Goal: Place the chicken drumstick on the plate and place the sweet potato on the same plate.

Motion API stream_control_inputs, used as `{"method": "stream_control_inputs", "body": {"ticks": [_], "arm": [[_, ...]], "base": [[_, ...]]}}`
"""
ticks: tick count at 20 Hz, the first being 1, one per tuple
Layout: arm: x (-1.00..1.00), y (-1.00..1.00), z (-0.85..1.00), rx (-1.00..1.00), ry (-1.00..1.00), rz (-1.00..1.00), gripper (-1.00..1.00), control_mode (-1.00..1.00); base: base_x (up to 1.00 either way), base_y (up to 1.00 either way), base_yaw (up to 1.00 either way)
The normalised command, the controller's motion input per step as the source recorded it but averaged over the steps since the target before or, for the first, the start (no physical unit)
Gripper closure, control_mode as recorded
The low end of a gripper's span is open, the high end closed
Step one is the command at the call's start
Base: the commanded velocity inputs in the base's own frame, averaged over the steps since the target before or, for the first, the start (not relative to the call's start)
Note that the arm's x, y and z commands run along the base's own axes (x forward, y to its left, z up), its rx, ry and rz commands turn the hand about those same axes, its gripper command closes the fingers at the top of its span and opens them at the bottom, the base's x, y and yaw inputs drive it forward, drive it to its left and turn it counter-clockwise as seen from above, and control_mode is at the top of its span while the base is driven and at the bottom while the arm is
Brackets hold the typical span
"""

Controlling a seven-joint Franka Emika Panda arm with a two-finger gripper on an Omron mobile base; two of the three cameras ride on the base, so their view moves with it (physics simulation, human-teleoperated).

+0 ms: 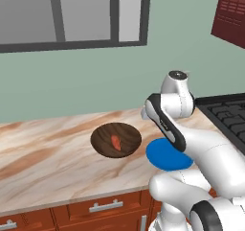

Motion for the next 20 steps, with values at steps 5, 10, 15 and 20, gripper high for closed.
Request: {"method": "stream_control_inputs", "body": {"ticks": [5,10,15,20], "arm": [[0.12,-0.24,-0.01,0.0,0.0,0.0,1.0,-1.0],[0.0,-0.87,-0.14,0.0,0.02,0.0,1.0,-1.0],[-0.04,-0.7,-0.33,0.01,0.15,0.0,1.0,-1.0],[0.0,-0.17,-0.33,0.02,0.2,0.0,1.0,-1.0]], "base": [[0.2,-0.05,0.0],[0.0,0.0,0.0],[0.0,0.0,0.0],[0.0,0.0,0.0]]}}
